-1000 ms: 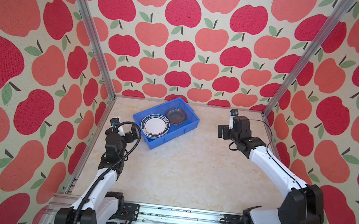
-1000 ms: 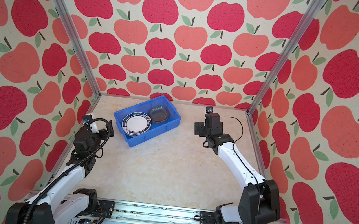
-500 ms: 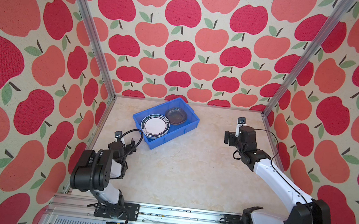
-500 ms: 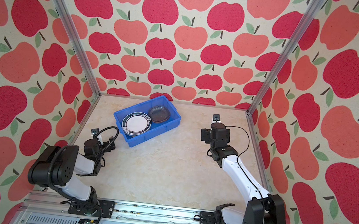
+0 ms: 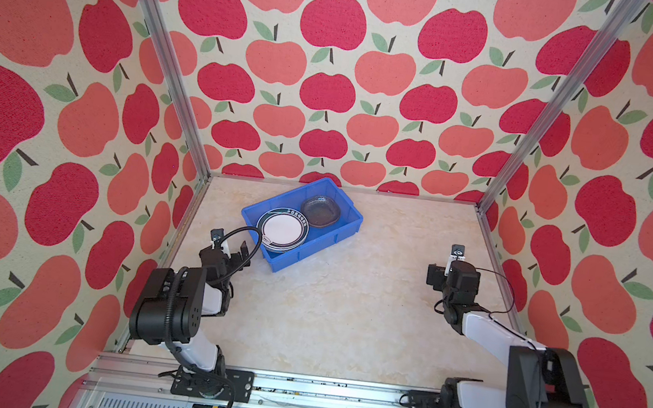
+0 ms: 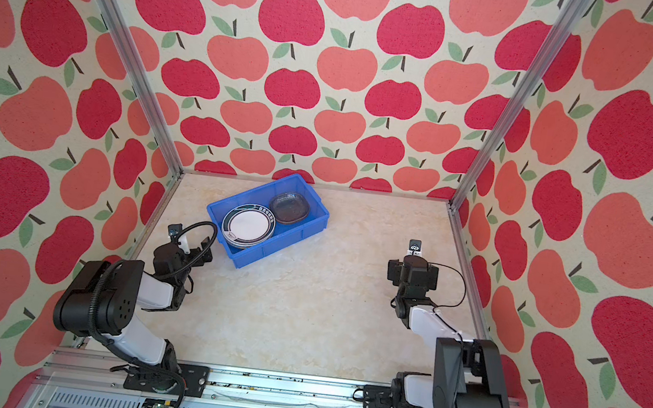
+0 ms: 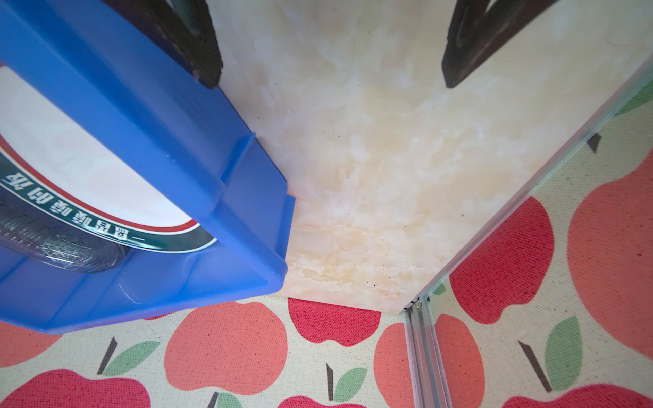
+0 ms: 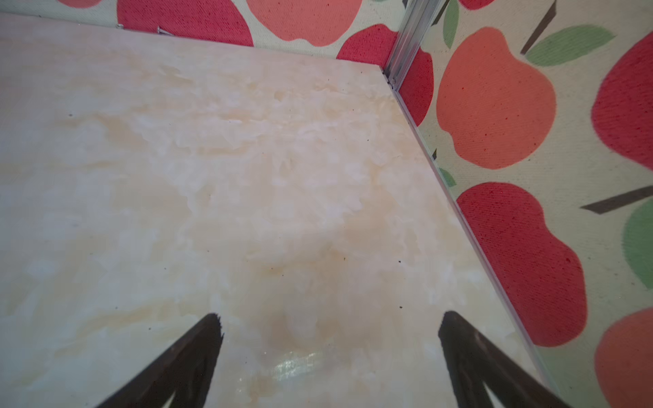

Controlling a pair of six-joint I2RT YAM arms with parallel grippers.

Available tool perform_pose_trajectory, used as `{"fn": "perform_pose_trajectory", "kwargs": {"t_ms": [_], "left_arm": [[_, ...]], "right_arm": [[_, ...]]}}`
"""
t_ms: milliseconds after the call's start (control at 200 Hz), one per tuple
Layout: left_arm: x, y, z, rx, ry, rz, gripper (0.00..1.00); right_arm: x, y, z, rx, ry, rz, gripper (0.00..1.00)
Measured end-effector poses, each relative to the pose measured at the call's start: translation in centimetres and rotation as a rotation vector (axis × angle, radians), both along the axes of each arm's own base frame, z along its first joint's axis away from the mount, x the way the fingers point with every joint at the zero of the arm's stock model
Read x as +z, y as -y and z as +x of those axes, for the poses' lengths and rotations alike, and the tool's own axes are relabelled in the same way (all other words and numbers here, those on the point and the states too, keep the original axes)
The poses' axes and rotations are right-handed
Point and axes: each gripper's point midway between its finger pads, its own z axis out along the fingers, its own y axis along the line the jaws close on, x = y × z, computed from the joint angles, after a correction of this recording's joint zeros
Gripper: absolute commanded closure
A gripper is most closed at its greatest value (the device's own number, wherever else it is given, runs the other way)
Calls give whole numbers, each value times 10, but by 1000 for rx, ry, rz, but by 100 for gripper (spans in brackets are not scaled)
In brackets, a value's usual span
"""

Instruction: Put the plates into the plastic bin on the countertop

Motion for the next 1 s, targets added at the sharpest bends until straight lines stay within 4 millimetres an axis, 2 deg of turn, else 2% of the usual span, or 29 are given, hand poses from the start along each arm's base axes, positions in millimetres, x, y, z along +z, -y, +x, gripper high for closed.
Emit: {"fn": "perform_pose_trajectory", "kwargs": {"t_ms": [60,150,260,310,450,580,1001], "left_arm": [[-2,1,-1,-6,-10,-3,1],[-1,1,2,-6,-10,-3,1],[3,0,5,-6,0,-2,1],[2,0,5,-2,-1,-2,1],[2,-2,5,10,-2,-1,1],[1,-3,4,15,-8,0,1],[0,-4,5,25,-18,3,1]], "right_arm": [[-14,-6,2,38,-20,-2,0],[-16,-11,15,82,52,35,0],[-27,5,12,45,62,54,0],[-22,7,14,41,90,56,0],[-3,-4,22,73,184,58,0],[5,-6,25,81,222,57,0],[3,-11,28,145,205,94,0]]}}
